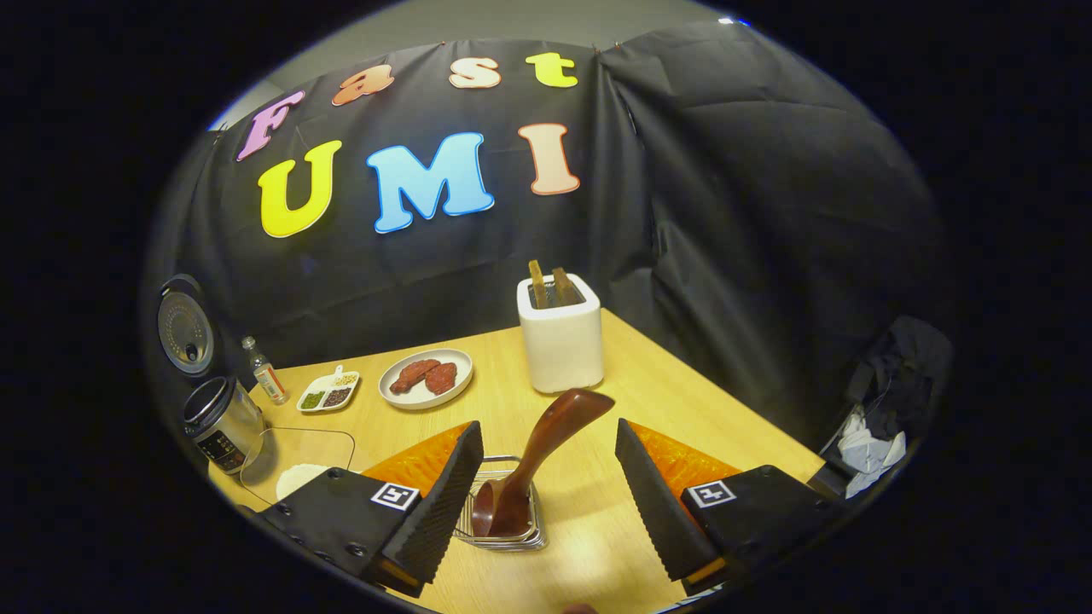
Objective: Close the left gripper, press the button to open the rice cooker; take a wooden spoon from the chopstick holder with the right hand, scoop a spoonful of rice and pour it into the rice cooker, then put the wooden spoon back into the chopstick holder.
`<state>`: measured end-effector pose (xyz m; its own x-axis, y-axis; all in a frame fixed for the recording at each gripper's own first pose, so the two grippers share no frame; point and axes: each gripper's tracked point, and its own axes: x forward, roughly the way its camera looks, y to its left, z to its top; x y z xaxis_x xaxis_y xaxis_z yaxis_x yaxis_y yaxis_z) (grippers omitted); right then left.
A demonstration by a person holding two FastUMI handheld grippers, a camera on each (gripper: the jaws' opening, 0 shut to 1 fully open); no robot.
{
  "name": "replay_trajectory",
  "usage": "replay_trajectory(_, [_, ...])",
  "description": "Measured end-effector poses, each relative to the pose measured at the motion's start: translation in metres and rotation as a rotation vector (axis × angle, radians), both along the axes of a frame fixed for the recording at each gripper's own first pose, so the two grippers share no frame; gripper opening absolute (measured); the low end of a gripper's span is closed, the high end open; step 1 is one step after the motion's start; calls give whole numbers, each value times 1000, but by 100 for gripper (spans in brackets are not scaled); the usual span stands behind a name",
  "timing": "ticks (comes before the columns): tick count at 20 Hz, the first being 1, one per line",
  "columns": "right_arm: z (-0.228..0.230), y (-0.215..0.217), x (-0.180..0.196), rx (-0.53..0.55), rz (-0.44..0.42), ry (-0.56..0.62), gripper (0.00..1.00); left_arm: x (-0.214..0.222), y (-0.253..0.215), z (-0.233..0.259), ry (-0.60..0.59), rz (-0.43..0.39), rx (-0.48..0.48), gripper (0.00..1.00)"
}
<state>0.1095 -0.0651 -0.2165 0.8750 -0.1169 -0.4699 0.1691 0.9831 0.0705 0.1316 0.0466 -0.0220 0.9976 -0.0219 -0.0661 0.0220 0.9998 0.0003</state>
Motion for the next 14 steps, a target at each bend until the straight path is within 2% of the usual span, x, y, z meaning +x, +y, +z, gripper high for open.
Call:
replay_trajectory(6, [66, 0, -17, -123, -12, -122, 98, 49, 13, 14, -15, 1, 3, 84])
replay_trajectory(14, [102, 10, -35, -162, -68, -186, 98, 139, 53, 49, -57, 36, 5, 85])
